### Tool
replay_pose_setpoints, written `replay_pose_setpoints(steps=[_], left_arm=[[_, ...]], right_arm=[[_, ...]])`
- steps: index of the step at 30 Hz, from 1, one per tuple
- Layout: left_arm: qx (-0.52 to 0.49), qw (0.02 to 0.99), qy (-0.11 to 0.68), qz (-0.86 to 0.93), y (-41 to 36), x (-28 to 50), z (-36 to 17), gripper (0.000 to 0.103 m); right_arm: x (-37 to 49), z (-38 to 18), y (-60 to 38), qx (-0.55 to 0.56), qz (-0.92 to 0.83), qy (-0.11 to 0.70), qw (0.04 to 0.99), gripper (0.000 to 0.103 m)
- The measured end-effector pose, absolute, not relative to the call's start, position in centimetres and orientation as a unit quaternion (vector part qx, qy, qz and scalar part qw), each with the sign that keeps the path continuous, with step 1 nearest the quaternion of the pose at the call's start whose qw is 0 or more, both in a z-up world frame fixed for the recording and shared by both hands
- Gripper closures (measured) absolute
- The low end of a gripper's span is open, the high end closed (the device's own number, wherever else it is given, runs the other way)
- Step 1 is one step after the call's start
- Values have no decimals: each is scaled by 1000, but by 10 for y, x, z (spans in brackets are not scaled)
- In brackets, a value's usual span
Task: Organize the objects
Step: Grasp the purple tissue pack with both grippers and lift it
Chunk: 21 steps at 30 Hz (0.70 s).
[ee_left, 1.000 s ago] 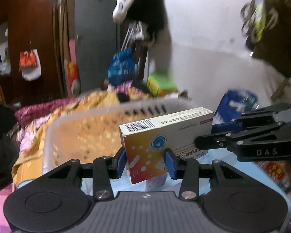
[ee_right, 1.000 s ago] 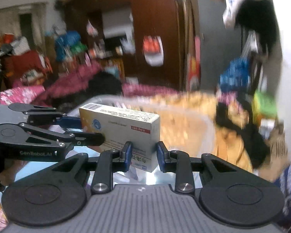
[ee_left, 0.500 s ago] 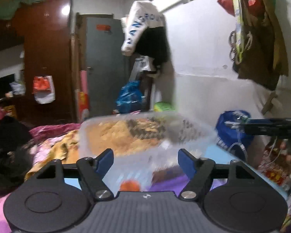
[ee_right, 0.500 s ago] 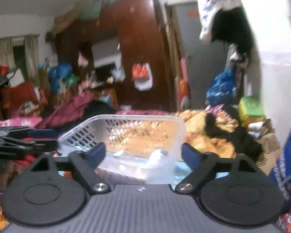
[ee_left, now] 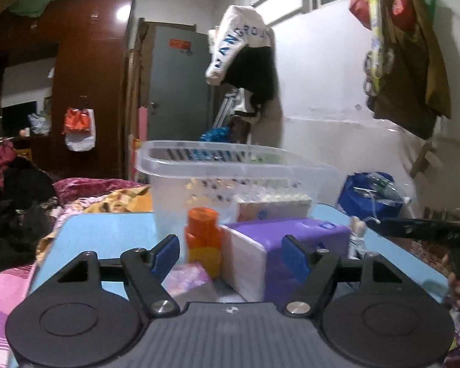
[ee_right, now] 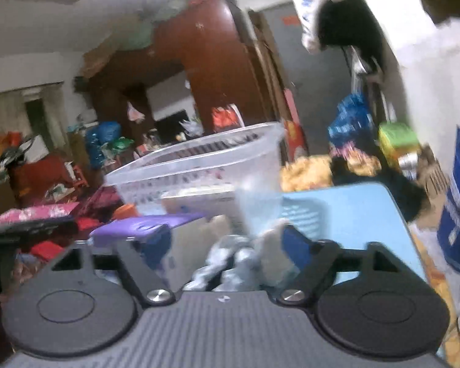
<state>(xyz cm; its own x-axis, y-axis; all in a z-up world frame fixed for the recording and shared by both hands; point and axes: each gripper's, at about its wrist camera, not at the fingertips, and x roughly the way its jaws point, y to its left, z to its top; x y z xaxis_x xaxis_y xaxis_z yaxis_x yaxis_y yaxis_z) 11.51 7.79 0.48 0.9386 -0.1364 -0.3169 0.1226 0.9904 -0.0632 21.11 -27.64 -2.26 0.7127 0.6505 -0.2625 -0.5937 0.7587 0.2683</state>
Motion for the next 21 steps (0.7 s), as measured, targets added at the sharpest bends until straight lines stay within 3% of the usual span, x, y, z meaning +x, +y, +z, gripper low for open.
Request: replay_pose_setpoints(steps=[5,18,21], left_arm=[[10,981,168,-100,59,128,-10,27],[24,971,203,-121,49,151,-31,27],[22,970,204,-129,48,151,-33,33]], right_arm=[[210,-32,-248,52,400,173,898,47],[223,-44,-227,24,435,199,878,45],[225,-45,-224,21,436,201,877,44]])
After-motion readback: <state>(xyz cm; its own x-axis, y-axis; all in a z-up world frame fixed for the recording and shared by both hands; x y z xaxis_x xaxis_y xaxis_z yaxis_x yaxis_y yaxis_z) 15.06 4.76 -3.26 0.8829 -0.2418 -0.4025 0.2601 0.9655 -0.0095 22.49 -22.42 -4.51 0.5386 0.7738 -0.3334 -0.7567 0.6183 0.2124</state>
